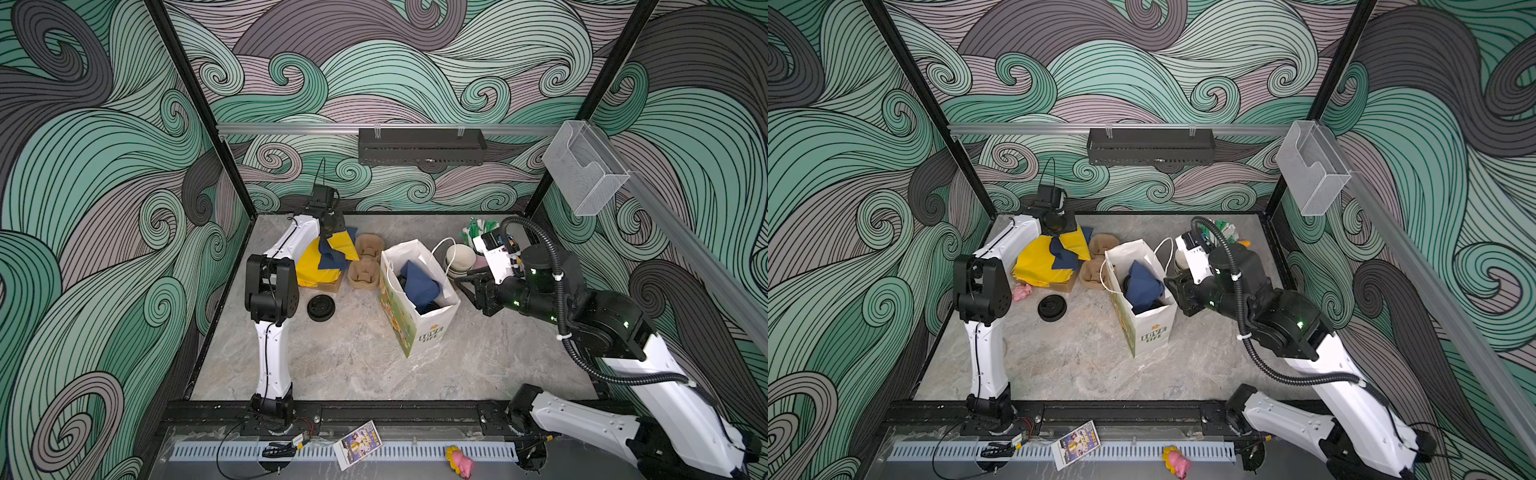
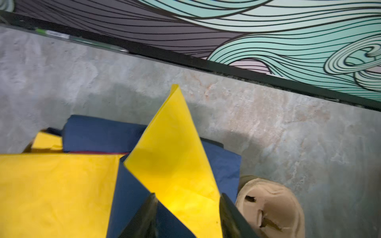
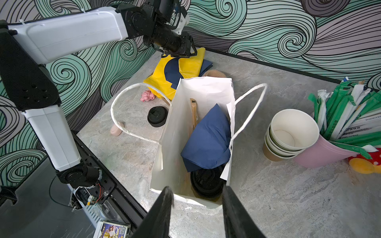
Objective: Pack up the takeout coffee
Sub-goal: 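Grasp a blue napkin from the stack with the left gripper, then pull the blue napkin off the stack toward the robot with the left gripper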
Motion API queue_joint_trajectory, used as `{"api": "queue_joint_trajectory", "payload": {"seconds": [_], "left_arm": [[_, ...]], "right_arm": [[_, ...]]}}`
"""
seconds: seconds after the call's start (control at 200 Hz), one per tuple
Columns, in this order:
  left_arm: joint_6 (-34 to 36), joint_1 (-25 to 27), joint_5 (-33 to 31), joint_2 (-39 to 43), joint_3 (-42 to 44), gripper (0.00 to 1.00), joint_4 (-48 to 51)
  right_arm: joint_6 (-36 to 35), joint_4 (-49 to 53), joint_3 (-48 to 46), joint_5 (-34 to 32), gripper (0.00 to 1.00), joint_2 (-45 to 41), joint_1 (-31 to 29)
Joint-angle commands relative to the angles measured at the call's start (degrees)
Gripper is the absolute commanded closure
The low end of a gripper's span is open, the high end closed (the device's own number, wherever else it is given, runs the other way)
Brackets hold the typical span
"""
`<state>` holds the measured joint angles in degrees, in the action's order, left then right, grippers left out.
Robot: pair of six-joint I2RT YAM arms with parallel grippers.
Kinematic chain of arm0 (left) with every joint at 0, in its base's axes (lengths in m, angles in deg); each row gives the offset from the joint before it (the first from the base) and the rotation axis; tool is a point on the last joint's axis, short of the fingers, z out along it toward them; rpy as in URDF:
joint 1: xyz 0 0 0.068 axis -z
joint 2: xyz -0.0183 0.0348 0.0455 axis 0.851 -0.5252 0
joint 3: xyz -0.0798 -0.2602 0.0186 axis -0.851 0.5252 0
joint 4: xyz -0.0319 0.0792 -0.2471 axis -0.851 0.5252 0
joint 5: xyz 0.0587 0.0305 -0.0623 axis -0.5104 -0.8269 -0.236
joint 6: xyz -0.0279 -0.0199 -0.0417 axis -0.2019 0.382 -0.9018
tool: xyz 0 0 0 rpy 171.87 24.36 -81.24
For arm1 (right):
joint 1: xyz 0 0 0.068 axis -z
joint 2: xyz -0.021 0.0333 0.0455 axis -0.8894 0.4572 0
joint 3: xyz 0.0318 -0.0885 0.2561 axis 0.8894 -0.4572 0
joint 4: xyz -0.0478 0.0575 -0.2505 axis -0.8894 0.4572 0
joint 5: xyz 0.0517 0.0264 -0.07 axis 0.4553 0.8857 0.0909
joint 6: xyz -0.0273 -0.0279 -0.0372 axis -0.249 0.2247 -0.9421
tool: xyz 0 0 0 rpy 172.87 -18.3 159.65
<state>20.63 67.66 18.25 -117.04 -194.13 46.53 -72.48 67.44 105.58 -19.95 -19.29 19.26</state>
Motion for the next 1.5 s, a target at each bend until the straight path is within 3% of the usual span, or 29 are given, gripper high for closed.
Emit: {"api": "queue_joint_trajectory", "payload": {"seconds": [0.0, 0.225, 0.405, 0.655, 0.956, 1.256, 1.496], "left_arm": [[-1.13, -1.33, -6.49, 7.03, 4.13, 0.39, -1.50], [-9.23, -6.72, -1.96, 18.95, 18.20, 0.23, -4.36], [-16.62, -8.62, 4.42, 30.08, 30.45, 0.24, -0.48], [-28.49, -8.55, 16.12, 42.59, 50.95, 0.30, -10.81], [-41.30, -8.56, 22.28, 37.29, 50.96, 0.28, -19.54], [-54.64, -8.72, 22.38, 32.28, 54.16, 0.25, -30.70], [-60.80, -8.73, 21.89, 28.19, 54.93, 0.24, -36.16]], "right_arm": [[0.33, 0.47, 0.59, 0.36, 0.58, -0.39, -0.33], [0.41, 0.47, 0.36, 0.60, 0.58, -0.56, -0.34], [0.40, 0.62, -0.25, 0.34, 0.58, -0.89, -0.36], [0.32, 0.91, -1.18, 0.50, 0.58, -1.44, -0.38], [0.57, 0.61, -1.46, 1.04, 0.58, -1.68, -0.40], [0.74, 1.08, -0.90, 0.95, 0.58, -2.03, -0.40], [1.02, 1.27, -0.67, 0.95, 0.58, -2.24, -0.36]]}}
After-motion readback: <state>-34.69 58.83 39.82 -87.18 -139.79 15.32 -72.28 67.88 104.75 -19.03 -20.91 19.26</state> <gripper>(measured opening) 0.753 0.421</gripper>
